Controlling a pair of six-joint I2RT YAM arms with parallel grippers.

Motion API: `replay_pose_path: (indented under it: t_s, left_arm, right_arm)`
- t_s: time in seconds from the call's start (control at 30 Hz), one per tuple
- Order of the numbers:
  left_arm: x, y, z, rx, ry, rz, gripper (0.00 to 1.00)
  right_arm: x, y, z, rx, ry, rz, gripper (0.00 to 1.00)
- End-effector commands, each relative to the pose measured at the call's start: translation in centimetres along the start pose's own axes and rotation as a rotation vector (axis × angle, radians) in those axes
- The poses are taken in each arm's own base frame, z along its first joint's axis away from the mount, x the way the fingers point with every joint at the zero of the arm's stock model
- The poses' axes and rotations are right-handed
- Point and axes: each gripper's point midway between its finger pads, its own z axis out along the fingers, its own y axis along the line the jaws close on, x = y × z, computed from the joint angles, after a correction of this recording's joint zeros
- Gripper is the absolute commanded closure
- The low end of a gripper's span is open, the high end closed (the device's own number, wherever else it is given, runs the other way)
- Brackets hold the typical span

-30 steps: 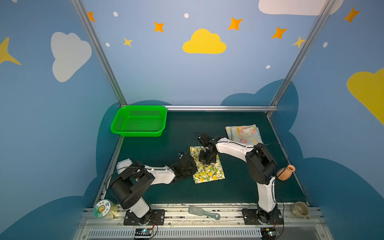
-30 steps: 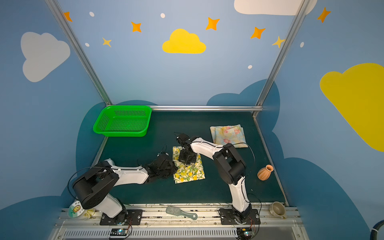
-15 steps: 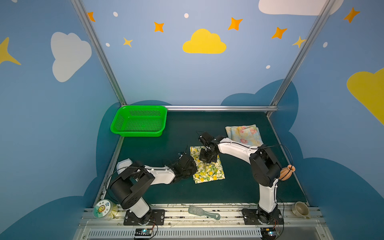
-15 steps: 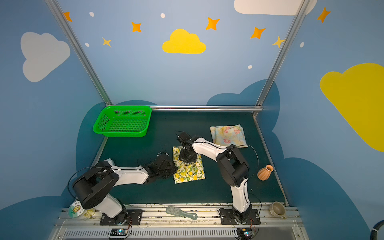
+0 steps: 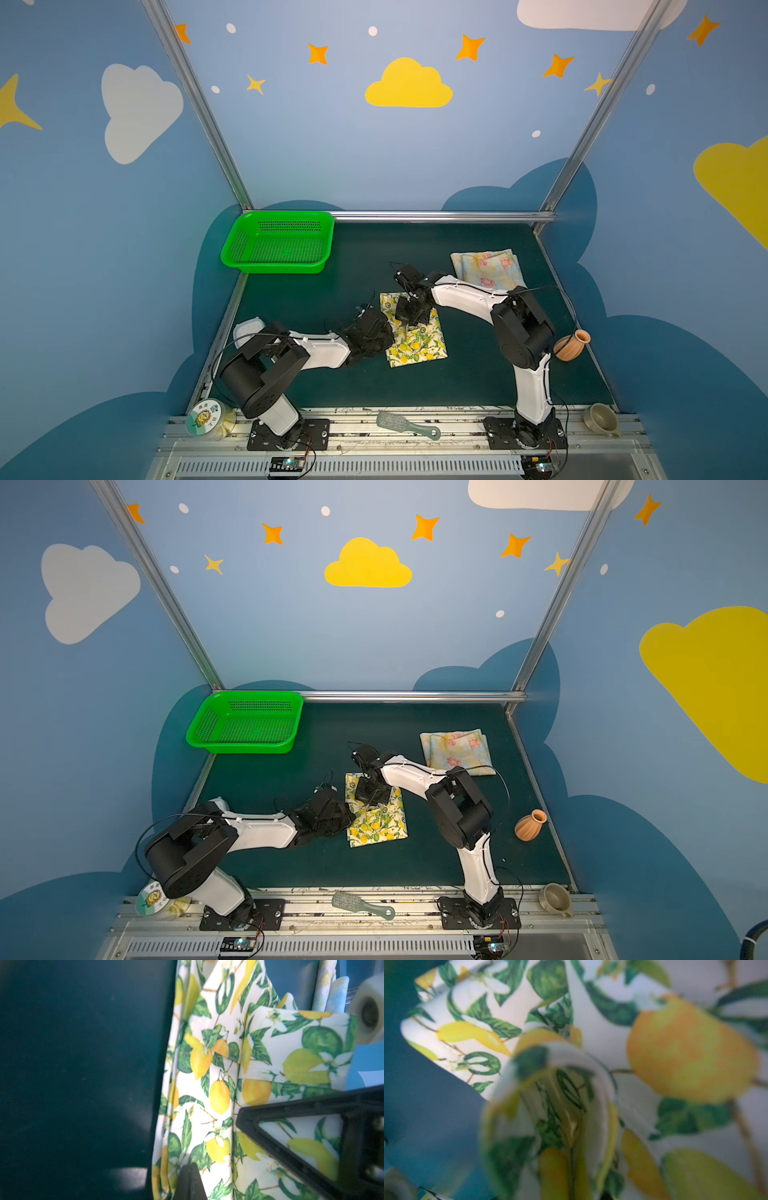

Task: Fold and stack skirts
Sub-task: Fold the skirt at the center of the table.

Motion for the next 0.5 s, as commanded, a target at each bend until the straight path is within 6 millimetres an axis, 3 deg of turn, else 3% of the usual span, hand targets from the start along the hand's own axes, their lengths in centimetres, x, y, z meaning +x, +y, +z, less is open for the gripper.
replay_pose_path:
  t_s: [0.0, 0.03, 0.1, 0.3, 0.47]
  left_arm:
    - [1.3, 4.8, 0.0, -0.153, 0.028, -0.013, 0.96]
    - [1.2, 4.5, -0.3, -0.142, 0.020, -0.011, 0.96]
    - [0.8, 4.1, -0.8, -0.124, -0.004, -0.011, 0.96]
    - [-1.1, 3.0, -3.8, -0.071, -0.108, -0.019, 0.96]
    - [-2.5, 2.7, -5.8, -0.065, -0.148, -0.022, 0.96]
  right_arm:
    - [0.6, 0.3, 1.1, -0.006, 0.024, 0.005, 1.00]
    - [0.7, 0.4, 1.1, -0.010, 0.025, 0.006, 0.99]
    - [0.7, 0.4, 1.0, -0.016, 0.020, 0.009, 0.86]
    - [0.9, 0.4, 0.1, -0.026, 0.010, 0.002, 0.63]
    - [1.0, 0.9, -0.4, -0.050, 0.005, 0.000, 0.54]
